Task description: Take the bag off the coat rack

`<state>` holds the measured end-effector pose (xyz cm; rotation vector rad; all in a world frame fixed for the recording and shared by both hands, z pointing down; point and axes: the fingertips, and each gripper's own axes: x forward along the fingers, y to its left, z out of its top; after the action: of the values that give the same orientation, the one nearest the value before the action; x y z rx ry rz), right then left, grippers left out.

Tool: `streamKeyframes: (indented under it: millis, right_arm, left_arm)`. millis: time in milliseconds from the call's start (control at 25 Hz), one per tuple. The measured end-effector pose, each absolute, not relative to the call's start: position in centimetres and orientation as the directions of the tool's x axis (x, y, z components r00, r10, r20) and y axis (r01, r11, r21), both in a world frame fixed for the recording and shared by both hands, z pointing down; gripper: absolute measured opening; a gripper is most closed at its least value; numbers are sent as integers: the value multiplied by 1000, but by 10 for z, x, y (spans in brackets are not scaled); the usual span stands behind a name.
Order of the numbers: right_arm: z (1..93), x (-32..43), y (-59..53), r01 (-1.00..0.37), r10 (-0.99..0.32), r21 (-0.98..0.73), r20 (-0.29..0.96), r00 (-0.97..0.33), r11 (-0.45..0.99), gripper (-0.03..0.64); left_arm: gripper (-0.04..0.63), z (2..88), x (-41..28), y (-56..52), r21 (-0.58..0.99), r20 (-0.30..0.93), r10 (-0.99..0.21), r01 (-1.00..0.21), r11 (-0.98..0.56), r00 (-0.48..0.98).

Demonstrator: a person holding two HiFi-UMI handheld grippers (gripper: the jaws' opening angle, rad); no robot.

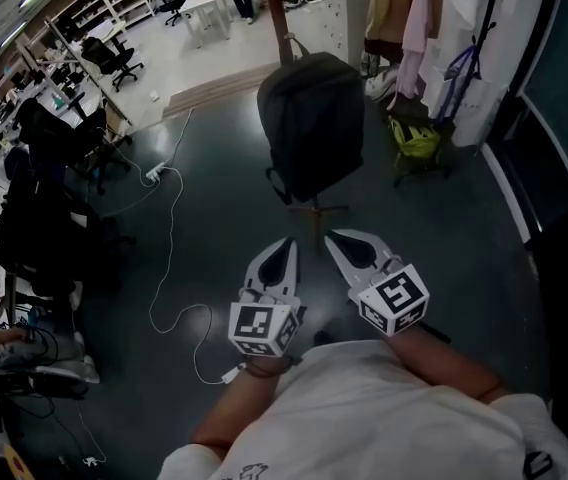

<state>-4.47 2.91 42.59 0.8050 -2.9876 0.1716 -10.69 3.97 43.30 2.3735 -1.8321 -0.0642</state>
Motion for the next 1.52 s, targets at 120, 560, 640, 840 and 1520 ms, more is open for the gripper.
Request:
streamKeyframes:
  millis: [120,560,640,840,1520]
  right_arm:
    - [427,-58,21,-506,-502,-97,68,-862,857,3]
    - [423,-91,-6,-488,-485,-100,52,-873,867,3]
    - [424,-96,-15,-475,-473,-102,49,-880,874,3]
    - [422,-108,-46,-430,-429,-106,35,-903,897,3]
    - [403,-117,-194,-366,-365,-91,27,-931,926,3]
  left_arm:
    - [2,433,-119,31,137,51,-962,-957,-258,267]
    - [2,431,-145,0,146,50,-960,-953,-266,275]
    - [2,431,-148,-8,145,50,-962,-955,-258,267]
    - [2,428,-154,-36,148,48,-969,-961,-232,242]
    - [1,411,-156,-180,187,26,-978,-962,-198,206]
